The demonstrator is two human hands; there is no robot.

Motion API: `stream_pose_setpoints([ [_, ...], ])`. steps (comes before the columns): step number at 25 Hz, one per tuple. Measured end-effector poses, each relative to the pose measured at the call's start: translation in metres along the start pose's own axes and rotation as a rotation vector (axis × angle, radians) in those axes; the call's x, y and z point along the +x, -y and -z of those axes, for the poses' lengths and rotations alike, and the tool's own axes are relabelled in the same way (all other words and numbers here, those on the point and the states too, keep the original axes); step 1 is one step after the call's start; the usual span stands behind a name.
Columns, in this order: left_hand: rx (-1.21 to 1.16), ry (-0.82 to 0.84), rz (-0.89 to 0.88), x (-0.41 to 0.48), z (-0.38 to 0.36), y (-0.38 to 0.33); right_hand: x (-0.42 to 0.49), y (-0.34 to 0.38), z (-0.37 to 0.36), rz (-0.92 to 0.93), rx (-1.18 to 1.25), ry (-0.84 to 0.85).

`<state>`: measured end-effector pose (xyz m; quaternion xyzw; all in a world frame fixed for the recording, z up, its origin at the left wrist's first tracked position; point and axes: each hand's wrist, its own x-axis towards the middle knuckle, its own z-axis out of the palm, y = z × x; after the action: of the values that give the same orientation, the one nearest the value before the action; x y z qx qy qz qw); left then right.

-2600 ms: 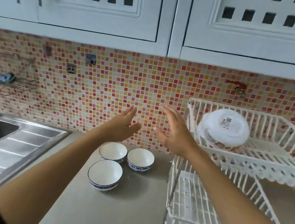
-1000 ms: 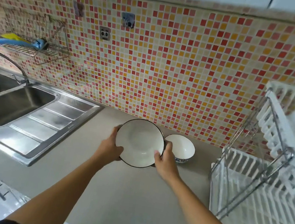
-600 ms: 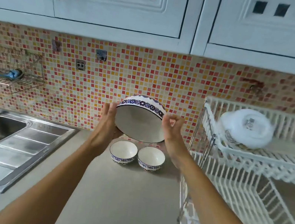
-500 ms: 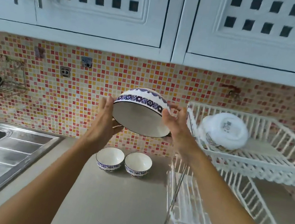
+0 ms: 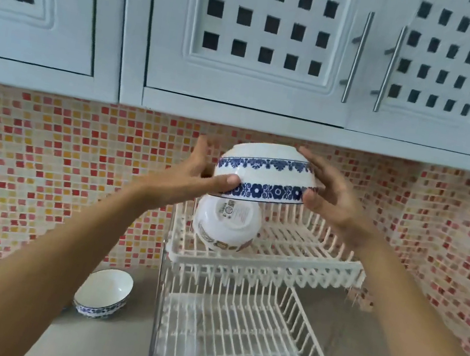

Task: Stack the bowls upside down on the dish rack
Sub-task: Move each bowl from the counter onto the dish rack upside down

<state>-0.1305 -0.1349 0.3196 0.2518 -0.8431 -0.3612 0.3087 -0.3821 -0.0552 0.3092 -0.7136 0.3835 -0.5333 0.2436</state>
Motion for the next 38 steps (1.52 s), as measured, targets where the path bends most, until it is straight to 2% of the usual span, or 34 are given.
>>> stream_pose_setpoints([
  [5,0.103,0.193,0.02,0.088,-0.053,0.002,-0.002,-0.035,0.086,-0.037,-0.226,0.085],
  [9,0.14,0.224,0.006,0.137,-0.08,0.008,0.011,-0.057,0.128,-0.116,-0.485,0.158],
  [12,0.32,0.224,0.035,0.169,-0.088,0.013,0.027,-0.089,0.145,-0.206,-0.669,0.26],
  [19,0.716,0.387,0.264,0.223,-0.109,0.037,0.055,-0.154,0.153,-0.284,-0.687,0.446],
  [26,1.007,0.443,0.523,0.24,-0.122,0.049,0.079,-0.183,0.151,-0.305,-0.992,0.562],
  [31,1.101,0.502,0.612,0.24,-0.133,0.047,0.08,-0.186,0.142,-0.376,-1.079,0.642],
  [38,1.146,0.49,0.649,0.243,-0.14,0.046,0.078,-0.181,0.138,-0.433,-1.172,0.652],
])
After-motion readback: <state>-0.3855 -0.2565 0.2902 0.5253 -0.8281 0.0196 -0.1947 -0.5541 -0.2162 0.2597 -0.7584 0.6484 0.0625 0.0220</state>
